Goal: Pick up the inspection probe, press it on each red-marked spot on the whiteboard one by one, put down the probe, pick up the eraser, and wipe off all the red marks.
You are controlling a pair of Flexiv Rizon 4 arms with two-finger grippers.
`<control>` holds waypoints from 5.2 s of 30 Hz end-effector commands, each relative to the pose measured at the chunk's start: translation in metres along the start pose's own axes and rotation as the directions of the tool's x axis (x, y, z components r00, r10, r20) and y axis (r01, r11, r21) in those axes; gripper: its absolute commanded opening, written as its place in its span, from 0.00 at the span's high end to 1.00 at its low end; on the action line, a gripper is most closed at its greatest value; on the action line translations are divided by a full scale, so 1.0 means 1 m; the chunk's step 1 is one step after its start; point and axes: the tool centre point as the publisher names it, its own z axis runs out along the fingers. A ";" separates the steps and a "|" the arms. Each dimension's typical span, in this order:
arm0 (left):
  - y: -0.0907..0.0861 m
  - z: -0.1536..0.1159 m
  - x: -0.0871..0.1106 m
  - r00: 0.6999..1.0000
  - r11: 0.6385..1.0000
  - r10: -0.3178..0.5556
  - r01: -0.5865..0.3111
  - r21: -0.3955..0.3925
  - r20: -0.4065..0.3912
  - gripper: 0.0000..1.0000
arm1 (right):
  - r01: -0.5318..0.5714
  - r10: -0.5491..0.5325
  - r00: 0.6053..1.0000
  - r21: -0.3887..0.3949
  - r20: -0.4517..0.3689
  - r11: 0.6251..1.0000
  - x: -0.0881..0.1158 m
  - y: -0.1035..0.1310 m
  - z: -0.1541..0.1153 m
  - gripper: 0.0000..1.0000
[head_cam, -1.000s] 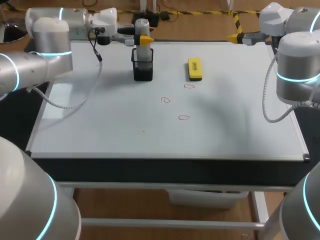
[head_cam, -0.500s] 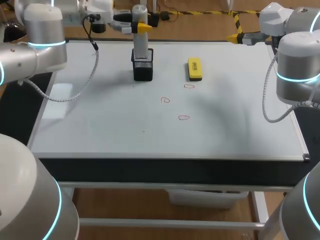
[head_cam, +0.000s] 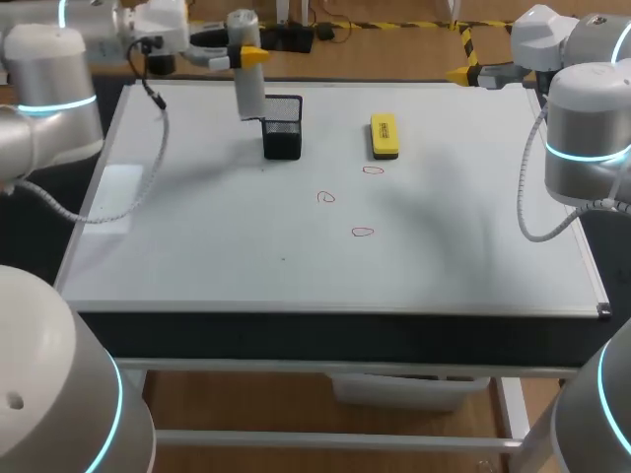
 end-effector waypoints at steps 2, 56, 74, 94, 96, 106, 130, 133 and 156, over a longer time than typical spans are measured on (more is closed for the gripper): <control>0.001 -0.029 0.023 0.980 1.000 0.009 -0.008 -0.004 0.198 1.00 | 0.000 0.000 1.000 0.001 -0.001 1.000 -0.001 0.000 0.000 0.00; 0.051 -0.121 0.044 0.953 0.999 0.023 -0.011 -0.041 0.303 1.00 | 0.690 -0.468 0.566 0.080 -0.679 0.719 0.024 -0.007 0.040 0.00; 0.051 -0.121 0.044 0.953 0.999 0.023 -0.011 -0.041 0.303 1.00 | 0.938 -0.388 -0.325 -0.346 -0.862 -0.018 0.097 -0.012 0.073 0.00; 0.051 -0.121 0.044 0.953 0.999 0.023 -0.011 -0.041 0.303 1.00 | 0.937 -0.412 -0.323 -0.350 -0.852 -0.012 0.102 -0.008 0.073 0.00; 0.051 -0.121 0.044 0.953 0.999 0.023 -0.011 -0.041 0.303 1.00 | 0.937 -0.412 -0.323 -0.350 -0.852 -0.012 0.102 -0.008 0.073 0.00; 0.051 -0.121 0.044 0.953 0.999 0.023 -0.011 -0.041 0.303 1.00 | 0.838 -0.250 -0.544 -0.533 -0.801 -0.118 0.122 -0.025 0.091 0.00; 0.051 -0.121 0.044 0.953 0.999 0.023 -0.011 -0.041 0.303 1.00 | 0.774 -0.324 -0.584 -0.631 -0.744 0.052 0.125 -0.093 0.112 0.00; 0.051 -0.121 0.044 0.953 0.999 0.023 -0.011 -0.041 0.303 1.00 | 0.778 -0.352 -0.568 -0.625 -0.744 0.066 0.127 -0.098 0.115 0.00; 0.051 -0.121 0.044 0.953 0.999 0.023 -0.011 -0.041 0.303 1.00 | 0.708 -0.400 -0.659 -0.705 -0.637 -0.044 0.142 -0.120 0.124 0.00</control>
